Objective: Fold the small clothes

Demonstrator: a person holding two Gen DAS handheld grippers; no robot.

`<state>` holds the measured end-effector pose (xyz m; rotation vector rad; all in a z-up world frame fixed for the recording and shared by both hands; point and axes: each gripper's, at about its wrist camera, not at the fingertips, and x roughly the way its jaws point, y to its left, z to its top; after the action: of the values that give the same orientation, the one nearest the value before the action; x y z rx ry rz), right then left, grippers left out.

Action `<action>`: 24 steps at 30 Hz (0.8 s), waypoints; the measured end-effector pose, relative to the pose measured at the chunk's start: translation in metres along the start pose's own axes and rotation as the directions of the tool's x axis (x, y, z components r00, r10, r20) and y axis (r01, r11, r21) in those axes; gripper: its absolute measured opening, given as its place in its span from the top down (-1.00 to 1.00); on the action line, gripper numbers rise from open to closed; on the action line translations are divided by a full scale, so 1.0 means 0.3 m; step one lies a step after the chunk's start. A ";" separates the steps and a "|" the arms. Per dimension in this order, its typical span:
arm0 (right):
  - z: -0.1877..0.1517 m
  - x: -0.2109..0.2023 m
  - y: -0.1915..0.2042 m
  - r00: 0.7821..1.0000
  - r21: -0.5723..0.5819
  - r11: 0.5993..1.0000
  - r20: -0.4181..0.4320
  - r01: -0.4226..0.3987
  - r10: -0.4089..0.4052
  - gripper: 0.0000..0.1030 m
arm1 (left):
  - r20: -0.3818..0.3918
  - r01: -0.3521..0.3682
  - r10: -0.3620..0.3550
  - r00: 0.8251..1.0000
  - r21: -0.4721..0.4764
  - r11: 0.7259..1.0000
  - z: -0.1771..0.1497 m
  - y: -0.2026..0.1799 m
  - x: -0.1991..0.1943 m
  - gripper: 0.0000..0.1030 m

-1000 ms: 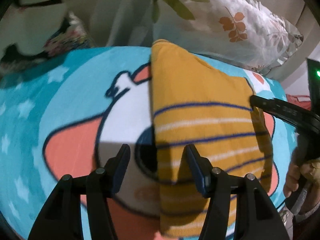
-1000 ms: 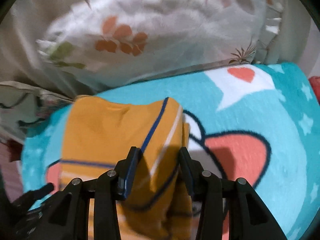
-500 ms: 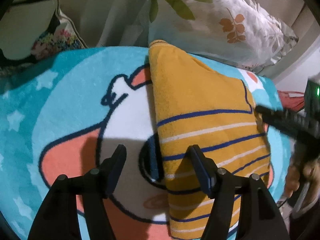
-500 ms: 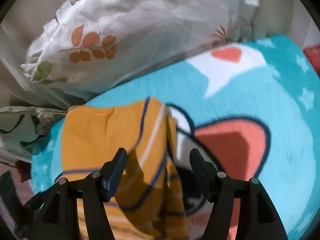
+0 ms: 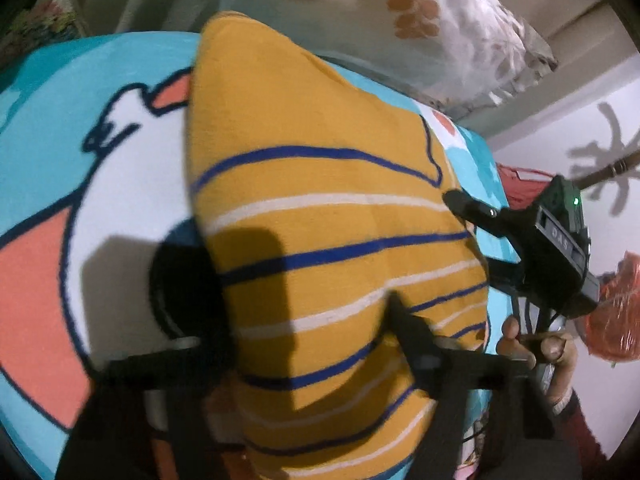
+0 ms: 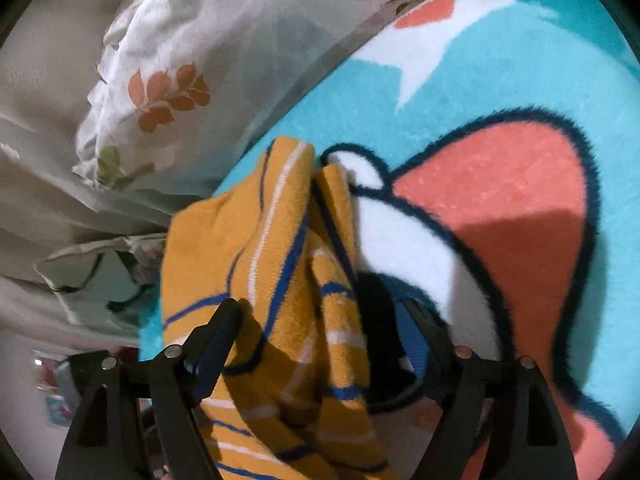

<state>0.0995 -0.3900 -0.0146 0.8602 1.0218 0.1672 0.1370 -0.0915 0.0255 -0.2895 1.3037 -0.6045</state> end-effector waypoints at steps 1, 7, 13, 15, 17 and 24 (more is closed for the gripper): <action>-0.001 0.009 -0.002 0.999 0.014 0.999 -0.025 -0.033 0.034 -0.45 | 0.006 0.020 -0.020 1.000 -0.016 1.000 0.000 0.005 -0.013 0.28; -0.034 0.050 0.140 0.984 -0.082 0.988 -0.138 -0.127 0.115 -0.06 | 0.074 -0.021 0.025 0.997 -0.057 0.998 -0.023 -0.004 -0.134 0.37; -0.065 0.073 0.194 0.989 -0.181 0.982 -0.145 -0.061 0.034 -0.03 | 0.007 -0.153 0.155 0.988 -0.120 0.981 -0.070 0.064 -0.105 -0.03; -0.066 0.086 0.168 0.991 -0.202 0.979 -0.123 0.028 -0.054 -0.13 | -0.006 -0.143 0.143 0.990 -0.126 0.982 -0.090 0.072 -0.099 -0.12; -0.071 0.066 0.142 0.991 -0.201 0.978 -0.105 0.060 -0.082 -0.23 | 0.003 -0.157 0.158 0.987 -0.108 0.982 -0.110 0.058 -0.115 -0.14; -0.040 -0.078 0.274 0.951 -0.306 0.901 0.118 0.308 -0.285 -0.23 | 0.078 -0.274 0.280 0.957 -0.085 0.958 -0.136 0.027 -0.200 -0.16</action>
<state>0.0983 -0.3399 0.0556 0.4028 1.0121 0.0409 0.0916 -0.0455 0.0594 -0.1866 1.2546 -0.3025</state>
